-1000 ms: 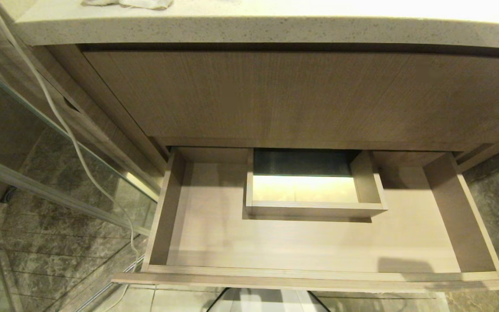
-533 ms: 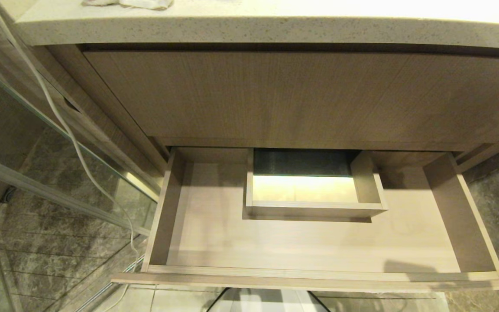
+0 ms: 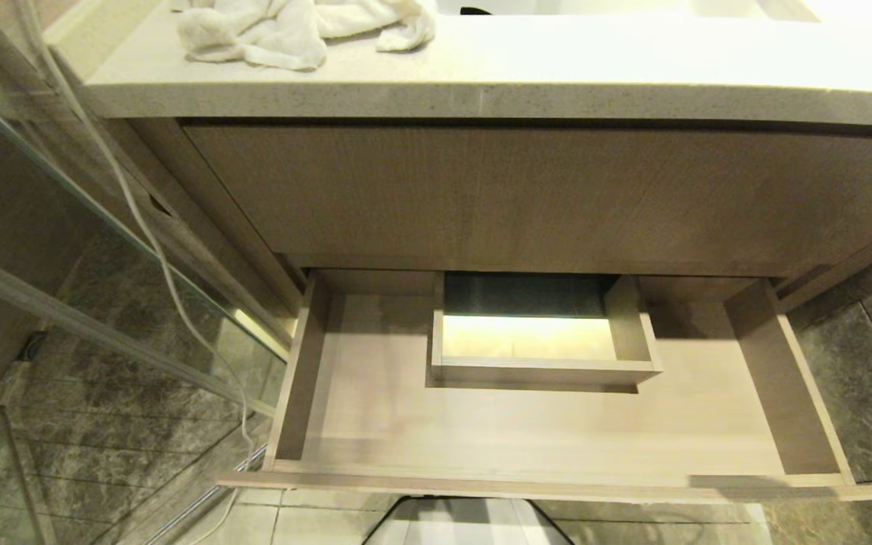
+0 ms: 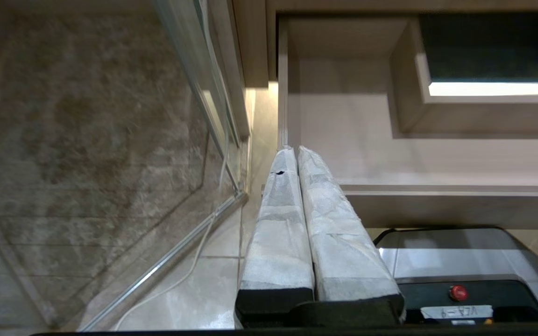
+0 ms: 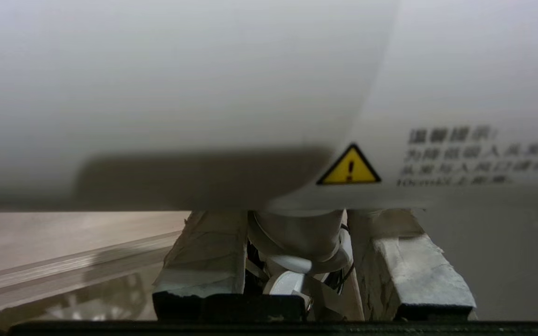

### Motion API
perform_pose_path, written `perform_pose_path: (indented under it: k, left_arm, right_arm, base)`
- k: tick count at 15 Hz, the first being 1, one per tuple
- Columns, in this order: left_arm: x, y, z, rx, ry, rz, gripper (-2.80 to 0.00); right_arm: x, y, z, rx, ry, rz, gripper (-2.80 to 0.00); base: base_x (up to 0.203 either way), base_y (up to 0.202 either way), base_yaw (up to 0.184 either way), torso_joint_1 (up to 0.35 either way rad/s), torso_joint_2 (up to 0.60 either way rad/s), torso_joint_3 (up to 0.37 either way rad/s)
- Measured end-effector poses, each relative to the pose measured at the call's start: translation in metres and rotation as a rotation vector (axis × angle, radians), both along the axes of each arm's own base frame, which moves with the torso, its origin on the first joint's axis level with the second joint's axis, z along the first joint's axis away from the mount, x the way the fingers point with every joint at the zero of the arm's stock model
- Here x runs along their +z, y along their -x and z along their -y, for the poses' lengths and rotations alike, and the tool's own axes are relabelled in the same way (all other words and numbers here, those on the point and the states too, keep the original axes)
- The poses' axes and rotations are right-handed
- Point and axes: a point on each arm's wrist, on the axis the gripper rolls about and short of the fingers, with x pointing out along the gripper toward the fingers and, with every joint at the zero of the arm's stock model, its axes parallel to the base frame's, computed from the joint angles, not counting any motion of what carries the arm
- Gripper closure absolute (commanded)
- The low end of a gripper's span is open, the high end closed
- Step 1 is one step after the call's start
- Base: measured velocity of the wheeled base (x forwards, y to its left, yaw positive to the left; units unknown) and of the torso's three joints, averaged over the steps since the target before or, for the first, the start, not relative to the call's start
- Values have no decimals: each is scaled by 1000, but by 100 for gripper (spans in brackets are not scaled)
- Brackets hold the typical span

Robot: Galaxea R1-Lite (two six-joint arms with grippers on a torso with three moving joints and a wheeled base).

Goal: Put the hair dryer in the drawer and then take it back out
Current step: Place it on the countertop

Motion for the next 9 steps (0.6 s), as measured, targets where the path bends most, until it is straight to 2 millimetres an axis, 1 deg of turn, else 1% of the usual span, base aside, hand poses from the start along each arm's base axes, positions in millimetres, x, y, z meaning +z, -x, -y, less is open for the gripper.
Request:
perform_pose_path:
  k: [2,5,9]
  left_arm:
    - [0,0,0,0,0,0,0]
    - [0,0,0,0,0,-1,0]
    - [0,0,0,0,0,1,0]
  right_arm:
    - [1,1,0,-4,4,9,0]
    - [1,1,-1,0,4,10,0]
    - [2,1,0,1,7,13,0]
  base:
    - [0,0,0,281,-530,-195]
    - [0,0,0,477,-523,-217]
    - [0,0,0,353,-571,-238]
